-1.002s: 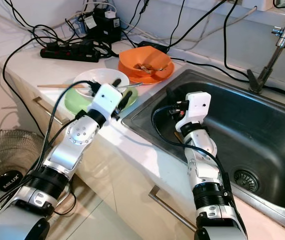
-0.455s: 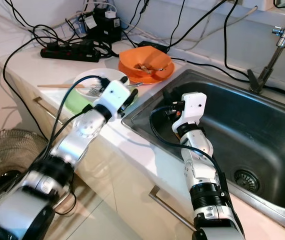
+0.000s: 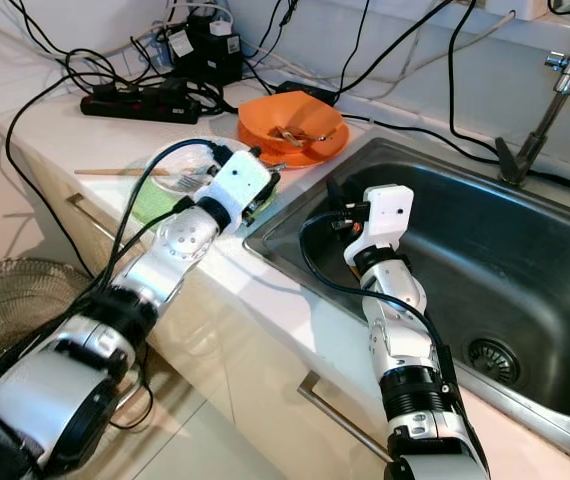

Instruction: Kitchen organization

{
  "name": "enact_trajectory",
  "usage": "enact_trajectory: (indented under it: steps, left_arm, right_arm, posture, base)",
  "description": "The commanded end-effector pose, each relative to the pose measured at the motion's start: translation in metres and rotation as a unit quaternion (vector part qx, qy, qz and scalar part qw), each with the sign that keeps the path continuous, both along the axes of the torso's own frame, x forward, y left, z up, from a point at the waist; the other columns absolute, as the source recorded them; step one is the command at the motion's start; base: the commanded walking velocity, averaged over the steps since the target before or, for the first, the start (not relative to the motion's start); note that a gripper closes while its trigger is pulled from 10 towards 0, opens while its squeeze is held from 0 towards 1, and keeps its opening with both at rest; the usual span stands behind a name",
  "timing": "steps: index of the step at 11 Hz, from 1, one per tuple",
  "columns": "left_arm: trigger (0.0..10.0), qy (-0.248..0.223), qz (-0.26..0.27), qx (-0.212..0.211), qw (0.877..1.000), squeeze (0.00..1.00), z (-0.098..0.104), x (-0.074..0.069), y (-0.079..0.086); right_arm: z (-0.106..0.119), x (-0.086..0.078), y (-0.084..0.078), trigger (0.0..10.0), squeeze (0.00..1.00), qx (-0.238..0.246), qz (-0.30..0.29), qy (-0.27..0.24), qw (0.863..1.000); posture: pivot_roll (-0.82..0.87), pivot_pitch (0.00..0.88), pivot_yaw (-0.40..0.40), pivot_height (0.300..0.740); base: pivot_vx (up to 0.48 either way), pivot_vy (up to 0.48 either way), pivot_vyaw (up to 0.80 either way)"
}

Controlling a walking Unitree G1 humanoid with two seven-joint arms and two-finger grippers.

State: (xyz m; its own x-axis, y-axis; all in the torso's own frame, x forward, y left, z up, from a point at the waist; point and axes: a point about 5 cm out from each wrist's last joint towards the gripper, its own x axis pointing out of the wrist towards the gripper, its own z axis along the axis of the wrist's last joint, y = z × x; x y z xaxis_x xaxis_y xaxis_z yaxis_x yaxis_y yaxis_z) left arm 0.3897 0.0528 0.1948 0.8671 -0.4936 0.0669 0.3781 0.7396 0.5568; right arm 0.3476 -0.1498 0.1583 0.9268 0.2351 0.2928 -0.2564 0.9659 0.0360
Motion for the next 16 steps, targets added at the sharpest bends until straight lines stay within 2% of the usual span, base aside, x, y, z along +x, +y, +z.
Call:
enact_trajectory:
  steps: [1, 4, 5, 6, 16]
  left_arm:
    - [10.0, -0.008, 0.001, 0.005, 1.0, 0.0, 0.006, 0.0026, -0.0022]
    - [10.0, -0.001, 0.003, 0.015, 1.0, 0.0, 0.005, 0.0053, -0.0066]
    - [1.9, -0.001, 0.002, 0.015, 1.0, 0.0, 0.0048, 0.0053, -0.0073]
    - [0.0, -0.002, 0.002, 0.015, 1.0, 0.0, 0.0048, 0.0054, -0.0077]
    - [0.0, -0.026, -0.002, 0.018, 0.999, 0.0, 0.0084, 0.0047, -0.0093]
  right_arm:
    - [-0.0002, -0.0014, -0.0017, 10.0, 0.0, -0.006, -0.003, 0.001, 1.0]
    - [-0.0017, -0.002, -0.0011, 10.0, 0.0, -0.005, -0.005, 0.003, 1.0]
    - [-0.0024, -0.0024, -0.0012, 10.0, 0.0, -0.005, -0.005, 0.004, 1.0]
    - [-0.0031, -0.0027, -0.0014, 10.0, 0.0, -0.004, -0.007, 0.005, 1.0]
    - [-0.0059, -0.0028, -0.0009, 10.0, 0.0, 0.0, -0.007, 0.01, 1.0]
  posture:
    - [0.17, 0.0, 0.013, 0.74]
    - [0.16, 0.0, 0.017, 0.74]
    - [0.16, 0.0, 0.017, 0.74]
    - [0.16, 0.0, 0.018, 0.74]
    - [0.16, 0.0, 0.011, 0.74]
  base:
    - [0.0, 0.0, 0.0]
    - [0.0, 0.0, 0.0]
    - [0.0, 0.0, 0.0]
    - [0.0, 0.0, 0.0]
    - [0.0, 0.0, 0.0]
